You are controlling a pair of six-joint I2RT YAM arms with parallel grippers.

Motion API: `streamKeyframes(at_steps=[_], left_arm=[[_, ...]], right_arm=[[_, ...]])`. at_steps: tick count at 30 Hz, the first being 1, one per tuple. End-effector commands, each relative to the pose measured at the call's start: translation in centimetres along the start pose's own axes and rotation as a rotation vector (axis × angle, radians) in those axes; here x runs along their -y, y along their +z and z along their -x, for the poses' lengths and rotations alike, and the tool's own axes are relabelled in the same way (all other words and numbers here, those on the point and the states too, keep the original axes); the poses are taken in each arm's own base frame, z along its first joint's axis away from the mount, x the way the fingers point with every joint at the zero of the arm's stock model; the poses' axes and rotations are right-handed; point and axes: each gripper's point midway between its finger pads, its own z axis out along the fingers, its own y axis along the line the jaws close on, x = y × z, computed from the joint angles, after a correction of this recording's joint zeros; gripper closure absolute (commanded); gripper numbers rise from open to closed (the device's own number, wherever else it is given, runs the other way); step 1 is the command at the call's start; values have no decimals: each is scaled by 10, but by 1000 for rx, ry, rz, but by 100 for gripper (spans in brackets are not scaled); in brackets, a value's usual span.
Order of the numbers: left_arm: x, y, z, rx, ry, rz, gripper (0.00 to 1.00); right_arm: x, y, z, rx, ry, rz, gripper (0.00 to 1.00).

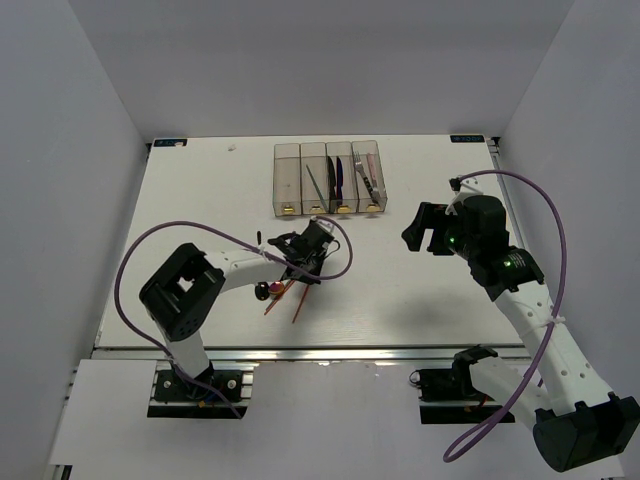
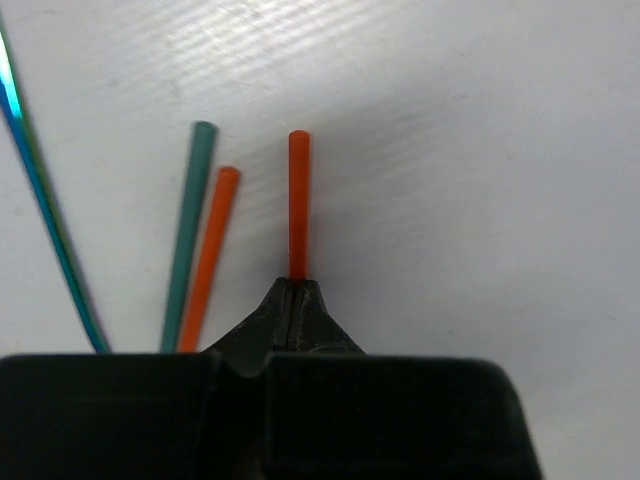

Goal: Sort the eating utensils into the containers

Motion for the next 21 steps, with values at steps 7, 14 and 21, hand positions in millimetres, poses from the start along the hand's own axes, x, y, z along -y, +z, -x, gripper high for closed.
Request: streamKeyframes(at_steps=[7, 14, 21], left_arm=[[37, -48, 74, 158, -32, -46, 100], [1, -89, 203, 398, -252, 120, 100], [-40, -69, 320, 524, -360, 144, 100]], right_arm=[[-5, -7, 20, 75, -9, 16, 11], [-2, -5, 20, 73, -9, -1, 11], [1, -4, 22, 76, -24, -17, 11]])
